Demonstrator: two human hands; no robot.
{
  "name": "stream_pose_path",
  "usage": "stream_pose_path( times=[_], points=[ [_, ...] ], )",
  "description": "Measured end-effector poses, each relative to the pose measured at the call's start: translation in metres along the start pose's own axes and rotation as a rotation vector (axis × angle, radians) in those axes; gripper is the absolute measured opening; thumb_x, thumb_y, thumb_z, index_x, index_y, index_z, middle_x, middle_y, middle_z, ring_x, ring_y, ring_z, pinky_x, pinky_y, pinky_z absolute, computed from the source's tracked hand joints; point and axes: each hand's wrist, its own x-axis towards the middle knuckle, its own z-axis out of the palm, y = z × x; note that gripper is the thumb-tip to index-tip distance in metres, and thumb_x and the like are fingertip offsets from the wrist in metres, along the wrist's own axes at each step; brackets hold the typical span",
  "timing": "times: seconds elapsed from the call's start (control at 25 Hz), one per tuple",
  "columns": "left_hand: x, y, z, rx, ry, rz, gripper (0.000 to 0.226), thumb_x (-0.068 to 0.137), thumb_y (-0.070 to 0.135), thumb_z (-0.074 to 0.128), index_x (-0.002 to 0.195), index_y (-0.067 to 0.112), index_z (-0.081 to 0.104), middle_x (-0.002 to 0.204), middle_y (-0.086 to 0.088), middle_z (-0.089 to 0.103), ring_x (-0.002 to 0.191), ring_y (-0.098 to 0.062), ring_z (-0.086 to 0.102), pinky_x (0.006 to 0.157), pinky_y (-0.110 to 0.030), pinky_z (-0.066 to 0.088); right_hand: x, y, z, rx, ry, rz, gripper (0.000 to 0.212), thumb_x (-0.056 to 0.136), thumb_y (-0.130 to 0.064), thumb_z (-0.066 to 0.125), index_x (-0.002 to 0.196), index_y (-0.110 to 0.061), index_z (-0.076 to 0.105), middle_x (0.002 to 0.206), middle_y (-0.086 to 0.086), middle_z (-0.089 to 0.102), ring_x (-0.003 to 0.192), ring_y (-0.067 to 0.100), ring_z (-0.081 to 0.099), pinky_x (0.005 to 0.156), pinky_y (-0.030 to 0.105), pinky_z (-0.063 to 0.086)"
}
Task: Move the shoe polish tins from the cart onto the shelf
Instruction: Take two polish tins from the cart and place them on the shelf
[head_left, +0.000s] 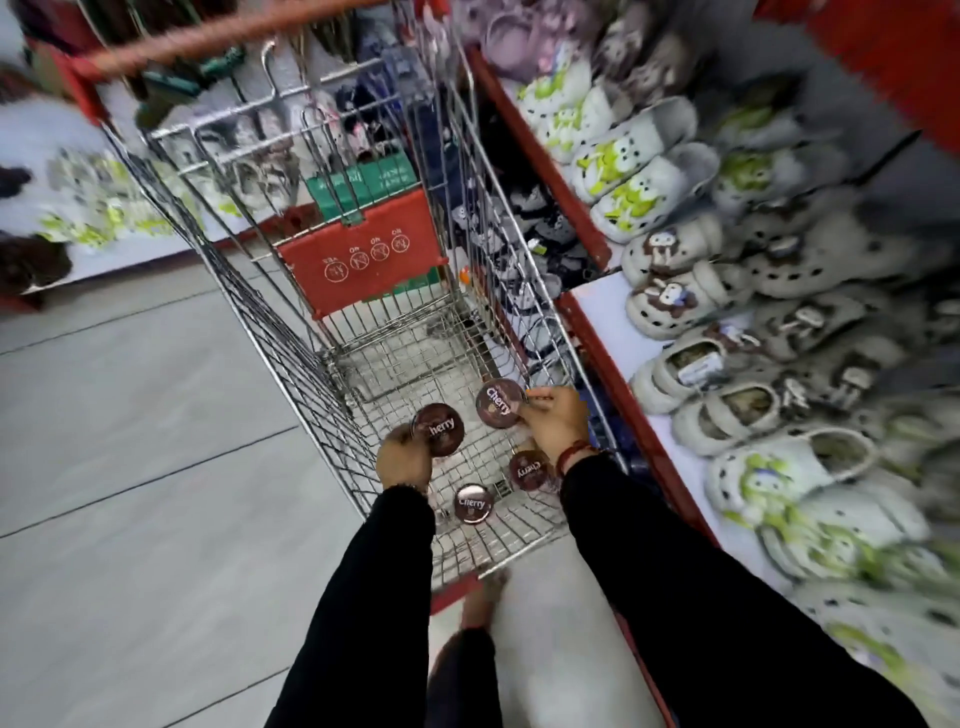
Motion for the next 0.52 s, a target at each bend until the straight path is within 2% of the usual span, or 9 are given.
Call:
stream_pose_path(
  times=[0.12, 0.24, 0.28, 0.4, 0.44, 0.52],
  points=[
    [-0.052, 0.022, -0.020, -0.055, -0.019, 0.122, 0.040, 0.096, 0.024, 0.053, 0.127, 0.001, 0.063, 0.127, -0.021, 0.067, 0.118, -0.038, 0.063, 0.105, -0.045, 0.048, -0.046, -0.023, -0.039, 0.149, 0.013, -0.086, 0.034, 0.081, -0.002, 0.075, 0.113, 0.001, 0.064, 0.108, 0.017, 0.072, 0.073, 0.021, 0.069, 0.060, 0.033, 0.061],
    [-0.106, 0.040, -0.035, -0.151, -0.079, 0.231, 0.037, 0.096, 0.019, 0.054, 0.126, 0.000, 0.064, 0.124, -0.019, 0.068, 0.118, -0.035, 0.063, 0.106, -0.045, 0.048, -0.094, -0.035, -0.081, 0.325, 0.058, -0.144, 0.032, 0.080, 0.002, 0.074, 0.110, 0.007, 0.064, 0.103, 0.022, 0.072, 0.076, 0.024, 0.069, 0.061, 0.027, 0.062],
    [-0.123, 0.047, -0.038, -0.181, -0.107, 0.258, 0.034, 0.096, 0.018, 0.054, 0.124, 0.001, 0.065, 0.120, -0.017, 0.070, 0.113, -0.032, 0.066, 0.103, -0.042, 0.050, -0.111, -0.040, -0.097, 0.373, 0.073, -0.169, 0.031, 0.080, 0.003, 0.074, 0.110, 0.007, 0.064, 0.099, 0.020, 0.072, 0.078, 0.025, 0.069, 0.062, 0.024, 0.062],
    [-0.177, 0.071, -0.046, -0.217, -0.254, 0.343, 0.030, 0.098, 0.014, 0.052, 0.123, 0.004, 0.064, 0.107, -0.014, 0.069, 0.089, -0.020, 0.063, 0.074, -0.029, 0.051, -0.166, -0.055, -0.151, 0.509, 0.105, -0.245, 0.025, 0.081, 0.004, 0.072, 0.105, 0.002, 0.065, 0.089, 0.012, 0.071, 0.075, 0.018, 0.068, 0.060, 0.019, 0.060],
    [-0.191, 0.080, -0.047, -0.219, -0.304, 0.383, 0.030, 0.098, 0.014, 0.052, 0.125, 0.004, 0.063, 0.114, -0.016, 0.069, 0.095, -0.021, 0.065, 0.077, -0.031, 0.053, -0.184, -0.059, -0.170, 0.528, 0.127, -0.280, 0.025, 0.082, 0.003, 0.072, 0.106, 0.002, 0.065, 0.089, 0.012, 0.071, 0.073, 0.015, 0.069, 0.059, 0.019, 0.060],
    [-0.223, 0.097, -0.043, -0.226, -0.399, 0.441, 0.031, 0.098, 0.016, 0.053, 0.126, 0.007, 0.063, 0.122, -0.017, 0.069, 0.106, -0.028, 0.067, 0.096, -0.041, 0.054, -0.216, -0.065, -0.207, 0.520, 0.198, -0.349, 0.024, 0.083, 0.001, 0.072, 0.106, 0.001, 0.065, 0.088, 0.012, 0.070, 0.063, 0.007, 0.070, 0.056, 0.017, 0.059]
  ],
)
